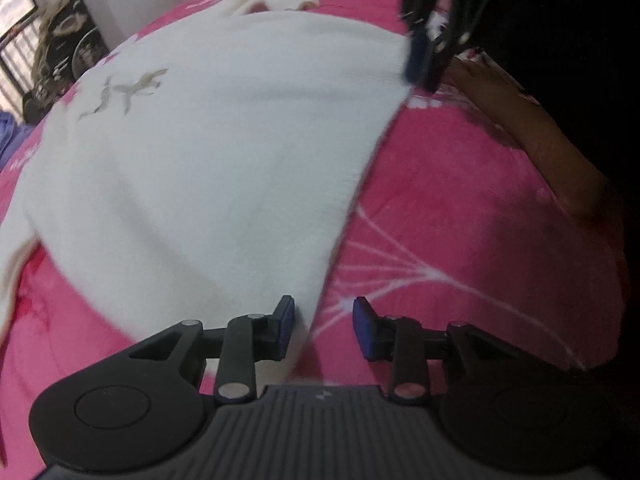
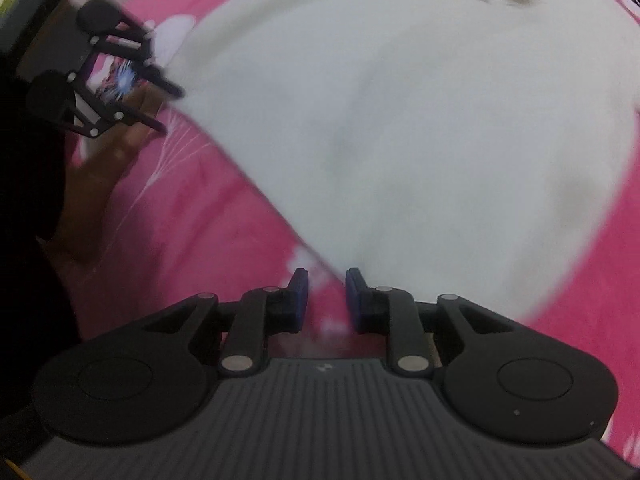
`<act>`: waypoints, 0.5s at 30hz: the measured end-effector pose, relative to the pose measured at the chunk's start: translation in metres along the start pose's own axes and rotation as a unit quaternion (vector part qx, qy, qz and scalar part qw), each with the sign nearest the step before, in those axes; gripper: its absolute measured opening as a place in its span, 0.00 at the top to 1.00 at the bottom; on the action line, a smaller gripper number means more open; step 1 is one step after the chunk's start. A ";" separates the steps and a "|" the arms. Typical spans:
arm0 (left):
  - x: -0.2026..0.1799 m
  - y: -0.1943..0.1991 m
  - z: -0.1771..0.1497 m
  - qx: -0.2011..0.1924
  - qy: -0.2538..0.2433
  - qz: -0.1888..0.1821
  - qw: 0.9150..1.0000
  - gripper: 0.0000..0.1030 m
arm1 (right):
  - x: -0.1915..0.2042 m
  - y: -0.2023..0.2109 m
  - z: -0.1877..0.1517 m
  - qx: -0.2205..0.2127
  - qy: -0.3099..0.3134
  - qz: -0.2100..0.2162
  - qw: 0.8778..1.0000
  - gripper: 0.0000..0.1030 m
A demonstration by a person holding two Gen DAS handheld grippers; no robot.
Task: Fold clothes
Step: 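Open both grippers and release the sweater hem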
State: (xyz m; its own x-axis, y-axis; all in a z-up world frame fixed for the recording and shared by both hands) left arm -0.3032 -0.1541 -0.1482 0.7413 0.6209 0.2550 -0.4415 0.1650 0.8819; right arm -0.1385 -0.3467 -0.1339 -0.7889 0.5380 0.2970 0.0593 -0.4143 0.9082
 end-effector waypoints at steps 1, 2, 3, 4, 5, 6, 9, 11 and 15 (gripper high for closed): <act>0.006 0.007 -0.001 -0.005 0.005 0.007 1.000 0.67 | -0.010 0.012 0.004 -0.013 -0.024 -0.001 1.000 0.81; 0.012 0.014 0.000 -0.010 0.010 0.013 1.000 0.67 | -0.024 0.026 0.010 -0.035 -0.056 -0.001 0.998 0.80; 0.018 0.017 0.002 -0.016 0.020 0.017 1.000 0.67 | -0.036 0.038 0.016 -0.056 -0.085 -0.001 0.995 0.80; 0.025 0.020 0.004 -0.022 0.031 0.022 0.999 0.67 | -0.045 0.043 0.021 -0.070 -0.106 -0.002 0.992 0.79; 0.031 0.023 0.006 -0.028 0.043 0.027 0.998 0.67 | -0.053 0.047 0.025 -0.081 -0.122 -0.003 0.989 0.79; 0.035 0.021 0.009 -0.031 0.051 0.028 0.998 0.67 | -0.055 0.043 0.025 -0.080 -0.126 -0.002 0.989 0.79; 0.034 0.004 0.015 -0.030 0.062 0.026 0.997 0.67 | -0.050 0.015 0.011 -0.042 -0.096 -0.021 0.994 0.81; 0.025 -0.013 0.008 -0.006 0.055 0.019 0.998 0.67 | -0.051 0.000 -0.011 -0.006 -0.075 -0.047 0.996 0.81; 0.013 -0.012 -0.011 0.008 0.054 0.012 0.998 0.66 | -0.063 0.010 -0.046 0.043 -0.094 -0.065 0.992 0.86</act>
State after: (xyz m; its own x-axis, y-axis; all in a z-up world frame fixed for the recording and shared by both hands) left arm -0.2938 -0.1398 -0.1593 0.6708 0.7041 0.2329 -0.4498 0.1366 0.8826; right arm -0.1163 -0.4186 -0.1567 -0.6657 0.7139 0.2175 0.0229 -0.2717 0.9621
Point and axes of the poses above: each gripper's, at about its wrist camera, not at the fingertips, and y roughly against the way its jaws point, x to its left, z to its top, the point moved 7 cm from there along -y, roughly the way its jaws point, and after that the axes turned 14 degrees about -y, right-handed, at the moved point
